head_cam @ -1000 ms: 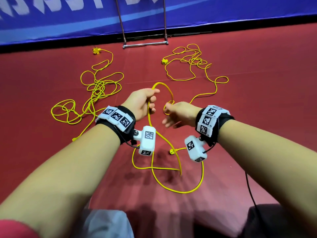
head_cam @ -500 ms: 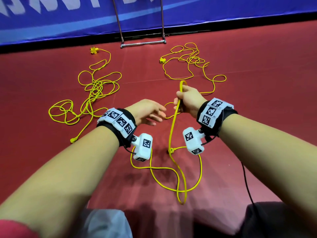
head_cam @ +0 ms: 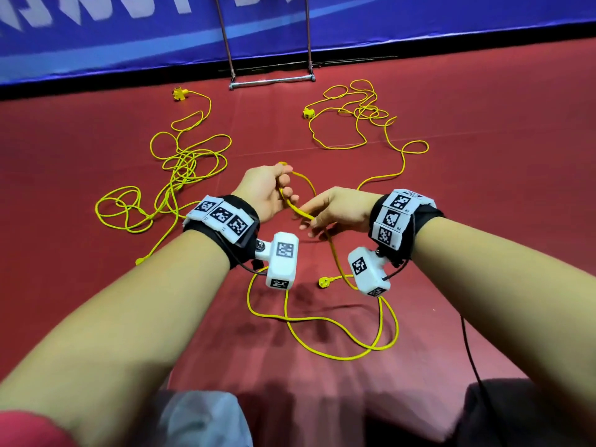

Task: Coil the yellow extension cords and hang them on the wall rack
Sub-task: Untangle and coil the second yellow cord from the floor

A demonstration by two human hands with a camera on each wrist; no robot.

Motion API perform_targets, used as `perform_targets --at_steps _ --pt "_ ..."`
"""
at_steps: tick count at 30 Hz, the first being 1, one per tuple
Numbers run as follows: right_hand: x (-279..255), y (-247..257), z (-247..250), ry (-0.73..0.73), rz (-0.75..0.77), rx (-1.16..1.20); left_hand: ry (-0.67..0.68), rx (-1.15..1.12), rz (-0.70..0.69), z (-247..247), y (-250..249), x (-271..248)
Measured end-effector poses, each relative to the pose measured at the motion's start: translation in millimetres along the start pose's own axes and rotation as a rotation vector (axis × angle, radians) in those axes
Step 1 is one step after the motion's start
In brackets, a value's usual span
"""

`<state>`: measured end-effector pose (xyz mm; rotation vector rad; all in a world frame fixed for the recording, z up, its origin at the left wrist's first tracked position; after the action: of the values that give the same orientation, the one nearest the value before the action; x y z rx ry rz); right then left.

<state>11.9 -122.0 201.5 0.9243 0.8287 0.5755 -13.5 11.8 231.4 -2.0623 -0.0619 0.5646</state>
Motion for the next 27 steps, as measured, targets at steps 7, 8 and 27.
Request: perform_targets --at_steps 7,8,27 --pt "4 -7 35 -0.280 -0.111 0.873 0.368 0.351 0.014 -19 3 -13" --pt "2 -7 44 -0.337 -0.086 0.982 0.422 0.425 0.041 -21 7 -16" --pt "10 -2 -6 -0.013 0.075 -0.129 0.115 0.115 0.208 11 9 5"
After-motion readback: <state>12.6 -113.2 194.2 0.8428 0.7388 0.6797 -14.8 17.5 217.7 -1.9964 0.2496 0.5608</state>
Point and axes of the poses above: each hand's wrist, its own x-axis towards the middle knuckle, its own z-axis out of the back of the hand, y = z × x, the point moved 5 cm from there along x, towards the middle knuckle, and after that the axes turned 10 degrees about -x, right-handed, at the moved point
